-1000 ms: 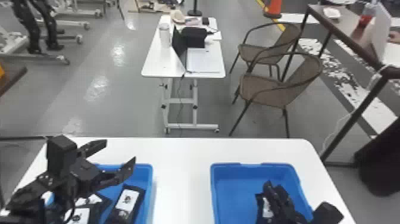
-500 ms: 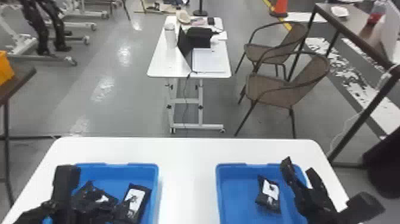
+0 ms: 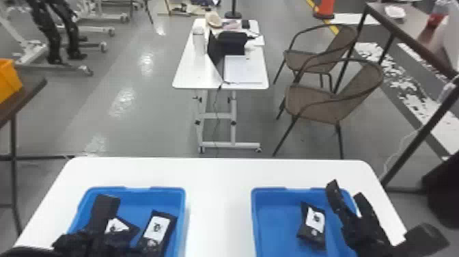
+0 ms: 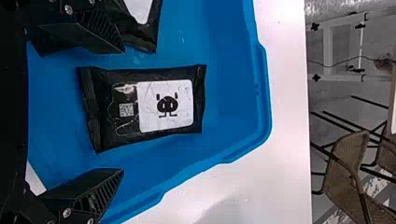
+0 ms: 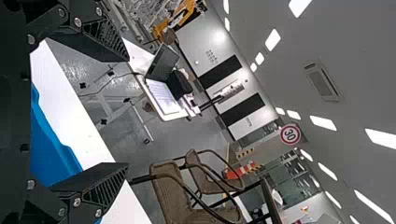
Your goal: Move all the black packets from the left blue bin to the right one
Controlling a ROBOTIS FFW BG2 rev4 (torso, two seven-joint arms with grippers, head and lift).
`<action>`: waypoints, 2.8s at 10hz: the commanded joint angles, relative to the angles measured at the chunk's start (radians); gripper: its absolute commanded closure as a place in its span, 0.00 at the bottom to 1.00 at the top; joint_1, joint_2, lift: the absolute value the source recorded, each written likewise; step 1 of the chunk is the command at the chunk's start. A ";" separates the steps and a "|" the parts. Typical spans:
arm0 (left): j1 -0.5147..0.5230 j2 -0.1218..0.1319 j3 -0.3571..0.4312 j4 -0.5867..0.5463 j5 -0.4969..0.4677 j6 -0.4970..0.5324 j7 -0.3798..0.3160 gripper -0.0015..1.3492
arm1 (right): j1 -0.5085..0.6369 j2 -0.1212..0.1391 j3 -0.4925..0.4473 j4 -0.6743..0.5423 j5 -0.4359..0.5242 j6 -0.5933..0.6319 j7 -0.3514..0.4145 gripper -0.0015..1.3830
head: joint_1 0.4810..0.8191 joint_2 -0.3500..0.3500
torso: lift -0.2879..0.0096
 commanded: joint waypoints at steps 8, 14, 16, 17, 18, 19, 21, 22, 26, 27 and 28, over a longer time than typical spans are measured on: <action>-0.216 0.005 -0.109 0.399 -0.044 -0.180 -0.013 0.69 | 0.003 0.013 0.000 0.015 -0.053 0.002 0.017 0.17 | 0.63 0.44 | 0.97; -0.041 0.031 -0.011 -0.005 -0.023 -0.170 -0.274 0.90 | 0.005 0.013 0.004 0.024 -0.069 0.009 0.033 0.17 | 0.63 0.38 | 0.97; -0.028 0.027 0.008 -0.098 0.006 -0.207 -0.355 0.90 | 0.002 0.013 0.008 0.024 -0.073 0.014 0.049 0.17 | 0.63 0.37 | 0.97; -0.046 0.021 0.028 -0.082 0.088 -0.345 -0.406 0.90 | -0.015 0.013 0.006 0.033 -0.078 0.026 0.083 0.17 | 0.63 0.36 | 0.97; -0.093 0.021 0.005 0.008 0.192 -0.462 -0.444 0.90 | -0.035 0.013 0.006 0.047 -0.087 0.038 0.126 0.17 | 0.63 0.34 | 0.97; -0.152 0.021 -0.038 0.110 0.270 -0.548 -0.484 0.90 | -0.058 0.013 0.006 0.050 -0.090 0.064 0.174 0.17 | 0.63 0.33 | 0.97; -0.285 0.021 -0.181 0.307 0.368 -0.615 -0.532 0.90 | -0.132 0.013 0.006 0.081 -0.053 0.097 0.301 0.17 | 0.63 0.31 | 0.97; -0.362 0.011 -0.273 0.418 0.424 -0.646 -0.558 0.90 | -0.158 0.013 0.006 0.083 -0.038 0.120 0.342 0.17 | 0.63 0.29 | 0.97; -0.498 -0.120 -0.345 0.633 0.394 -0.673 -0.693 0.90 | -0.230 0.013 0.008 0.116 -0.027 0.229 0.465 0.17 | 0.63 0.21 | 0.97; -0.503 -0.125 -0.368 0.662 0.433 -0.681 -0.693 0.90 | -0.239 0.013 0.015 0.118 -0.029 0.232 0.477 0.16 | 0.63 0.20 | 0.97; -0.503 -0.127 -0.385 0.673 0.437 -0.681 -0.693 0.90 | -0.250 0.013 0.021 0.113 -0.032 0.235 0.487 0.17 | 0.63 0.20 | 0.97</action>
